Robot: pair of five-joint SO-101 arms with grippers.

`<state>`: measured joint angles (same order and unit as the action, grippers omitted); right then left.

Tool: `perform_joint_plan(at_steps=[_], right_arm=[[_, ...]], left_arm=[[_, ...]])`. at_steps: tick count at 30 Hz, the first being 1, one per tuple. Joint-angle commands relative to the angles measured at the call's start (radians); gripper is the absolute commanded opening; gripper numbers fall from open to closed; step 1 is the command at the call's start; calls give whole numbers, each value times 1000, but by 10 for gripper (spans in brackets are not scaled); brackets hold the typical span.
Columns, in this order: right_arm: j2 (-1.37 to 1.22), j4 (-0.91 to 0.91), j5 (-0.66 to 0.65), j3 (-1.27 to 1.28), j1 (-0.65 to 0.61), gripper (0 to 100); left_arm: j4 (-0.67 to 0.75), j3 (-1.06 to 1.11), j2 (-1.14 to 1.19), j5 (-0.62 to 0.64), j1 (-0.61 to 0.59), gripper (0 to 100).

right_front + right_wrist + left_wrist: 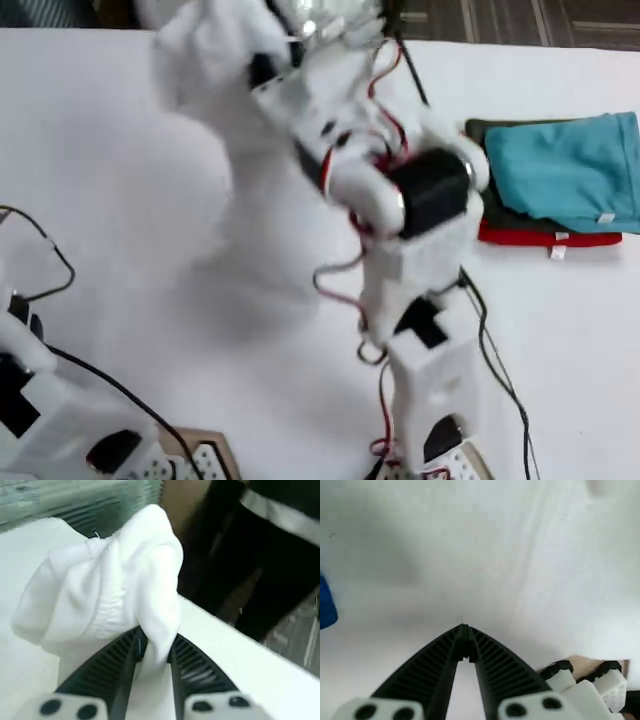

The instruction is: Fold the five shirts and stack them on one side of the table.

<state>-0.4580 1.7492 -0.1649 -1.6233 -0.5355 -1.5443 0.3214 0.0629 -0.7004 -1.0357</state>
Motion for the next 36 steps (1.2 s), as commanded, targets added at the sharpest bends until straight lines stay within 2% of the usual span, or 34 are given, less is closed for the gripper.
perform_joint_plan(at_steps=[1, 6, 9, 19, 31, 36], right_arm=[[-94, 18, 25, 51, 87, 21], [-243, 18, 23, 95, 185, 21], [-272, 16, 23, 57, 179, 21], [-240, 16, 23, -41, -67, 21], [113, 16, 31, -38, -229, 21], [156, 16, 29, 20, -277, 22]], left_arm=[[-17, -4, -49, 28, 60, 27], [-41, -10, -49, 28, 103, 27], [-37, -10, -49, 28, 103, 27], [-37, -2, -46, 28, 101, 27], [-35, -2, -44, 28, 101, 27], [-40, -2, -44, 29, 106, 27]])
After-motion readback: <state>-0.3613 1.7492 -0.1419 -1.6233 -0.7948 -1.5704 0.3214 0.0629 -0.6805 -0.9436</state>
